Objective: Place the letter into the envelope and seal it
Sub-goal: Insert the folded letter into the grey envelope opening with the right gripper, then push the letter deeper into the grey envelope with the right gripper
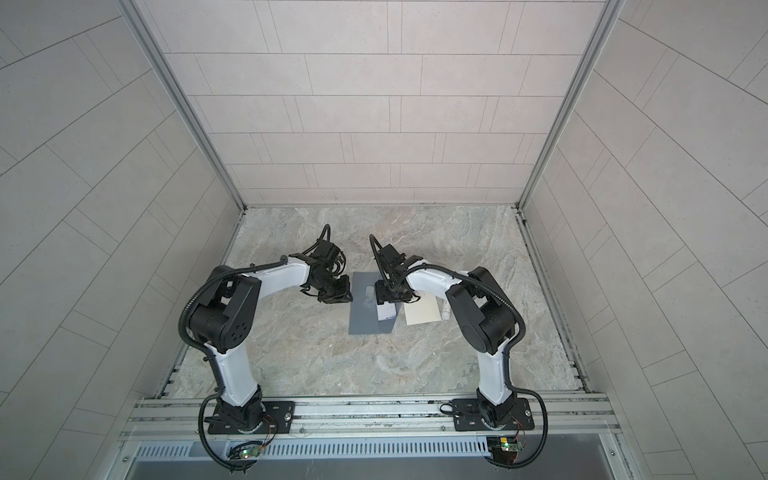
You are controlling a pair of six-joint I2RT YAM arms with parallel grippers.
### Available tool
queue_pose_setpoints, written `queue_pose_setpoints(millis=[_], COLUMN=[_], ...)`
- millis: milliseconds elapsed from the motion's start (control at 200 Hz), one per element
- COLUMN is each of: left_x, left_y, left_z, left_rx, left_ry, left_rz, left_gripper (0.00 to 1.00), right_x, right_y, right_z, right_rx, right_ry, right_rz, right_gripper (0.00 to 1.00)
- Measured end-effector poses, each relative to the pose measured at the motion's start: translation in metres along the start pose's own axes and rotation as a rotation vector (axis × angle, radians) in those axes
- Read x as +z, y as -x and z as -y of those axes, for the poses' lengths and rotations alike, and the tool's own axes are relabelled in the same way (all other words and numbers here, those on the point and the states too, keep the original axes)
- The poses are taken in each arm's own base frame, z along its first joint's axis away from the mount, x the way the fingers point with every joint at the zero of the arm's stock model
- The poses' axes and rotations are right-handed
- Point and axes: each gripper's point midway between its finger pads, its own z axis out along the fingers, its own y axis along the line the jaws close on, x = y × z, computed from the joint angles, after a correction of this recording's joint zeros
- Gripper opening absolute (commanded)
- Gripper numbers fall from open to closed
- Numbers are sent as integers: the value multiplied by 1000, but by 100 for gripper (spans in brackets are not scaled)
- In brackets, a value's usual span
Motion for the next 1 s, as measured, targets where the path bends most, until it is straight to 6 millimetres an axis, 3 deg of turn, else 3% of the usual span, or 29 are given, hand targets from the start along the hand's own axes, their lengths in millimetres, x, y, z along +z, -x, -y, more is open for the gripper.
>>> queue_pose_setpoints(millis=[215, 600, 801, 1001], left_x=[8, 8, 9, 9], left_y=[-3, -3, -4, -4], left_z=[10, 11, 11, 11], left_rx=[25, 28, 30, 31], left_ry=[-56, -65, -65, -64], left_rz=[-30, -40, -41, -41], left_gripper=[9, 9, 8, 8], right_x=[4, 8, 6, -3], right_y=[3, 7, 4, -14], right_z=[-14, -32, -25, -8], right_rx=[-4, -8, -11, -6], right_ry=[71, 180, 145, 67], right_rz=[-35, -89, -89, -126], right_gripper=[63, 63, 63, 63])
